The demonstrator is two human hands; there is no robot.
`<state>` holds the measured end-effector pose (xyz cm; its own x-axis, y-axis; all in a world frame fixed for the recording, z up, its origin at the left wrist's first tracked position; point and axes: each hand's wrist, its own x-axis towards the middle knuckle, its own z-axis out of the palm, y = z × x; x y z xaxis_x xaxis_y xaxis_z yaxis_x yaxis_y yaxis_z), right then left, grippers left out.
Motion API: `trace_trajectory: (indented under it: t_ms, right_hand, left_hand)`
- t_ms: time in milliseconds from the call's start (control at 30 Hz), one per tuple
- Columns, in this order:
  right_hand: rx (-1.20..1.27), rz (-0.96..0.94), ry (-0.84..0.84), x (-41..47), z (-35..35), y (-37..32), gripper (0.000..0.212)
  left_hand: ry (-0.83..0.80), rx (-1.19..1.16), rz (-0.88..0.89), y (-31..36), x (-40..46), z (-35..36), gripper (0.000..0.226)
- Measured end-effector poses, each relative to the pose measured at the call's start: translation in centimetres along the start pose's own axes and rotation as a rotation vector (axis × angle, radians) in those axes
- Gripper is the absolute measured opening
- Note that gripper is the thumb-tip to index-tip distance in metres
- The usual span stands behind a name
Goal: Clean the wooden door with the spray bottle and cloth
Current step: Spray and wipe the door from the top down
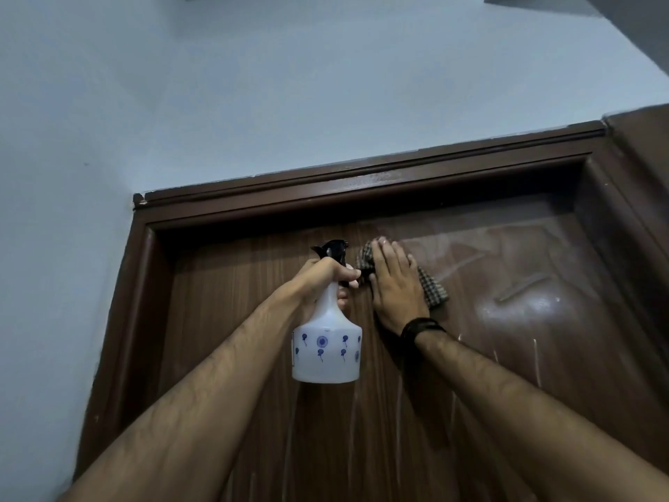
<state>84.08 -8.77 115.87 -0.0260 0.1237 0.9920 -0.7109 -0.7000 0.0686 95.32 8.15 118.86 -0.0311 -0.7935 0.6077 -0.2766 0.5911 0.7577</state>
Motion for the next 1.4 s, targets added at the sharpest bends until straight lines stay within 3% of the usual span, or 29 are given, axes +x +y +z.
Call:
trace_trajectory:
  t_ms: [100, 167, 333, 400, 467, 633, 800, 1033, 1267, 1400]
  right_hand:
    - [0.043, -0.154, -0.043, -3.5, -0.9, 0.9, 0.066]
    - [0.088, -0.131, -0.012, -4.3, -1.0, 1.3, 0.067]
    - [0.369, 0.479, 0.458, -3.7, -3.0, 1.1, 0.087]
    - [0.318, 0.549, 0.537, -3.4, -4.2, 2.8, 0.085]
    - [0.202, 0.527, 0.501, -3.3, -4.9, 5.5, 0.08]
    - [-0.021, 0.358, 0.223, -4.8, -4.8, 10.2, 0.054]
    - [-0.092, 0.246, 0.134, -3.8, -4.9, 11.4, 0.057]
    - [-0.107, 0.165, 0.034, 3.7, -4.5, 11.9, 0.058]
    - [-0.037, -0.227, -0.069, -2.8, -3.4, 7.7, 0.062]
    - [0.009, -0.16, -0.037, -1.9, -3.3, 7.9, 0.061]
  left_hand:
    - [-0.079, -0.034, -0.029, -0.4, 0.6, 0.5, 0.004]
    - [-0.085, -0.034, -0.046, -1.0, 0.8, 1.5, 0.005]
    - [-0.094, -0.007, -0.055, -2.5, 1.3, 5.0, 0.007]
    - [-0.114, -0.011, -0.065, -2.6, 1.6, 6.3, 0.007]
    - [-0.12, 0.004, -0.073, -2.6, 2.0, 7.5, 0.008]
    - [-0.097, 0.042, -0.078, -2.4, 3.0, 9.9, 0.014]
    - [-0.046, 0.005, -0.06, -2.6, 3.7, 11.6, 0.008]
    - [0.195, 0.033, -0.03, -2.6, 3.8, 12.1, 0.013]
    - [0.261, -0.014, -0.047, -2.5, 2.5, 11.3, 0.017]
    - [0.326, 0.08, -0.054, -2.6, 2.1, 10.2, 0.01]
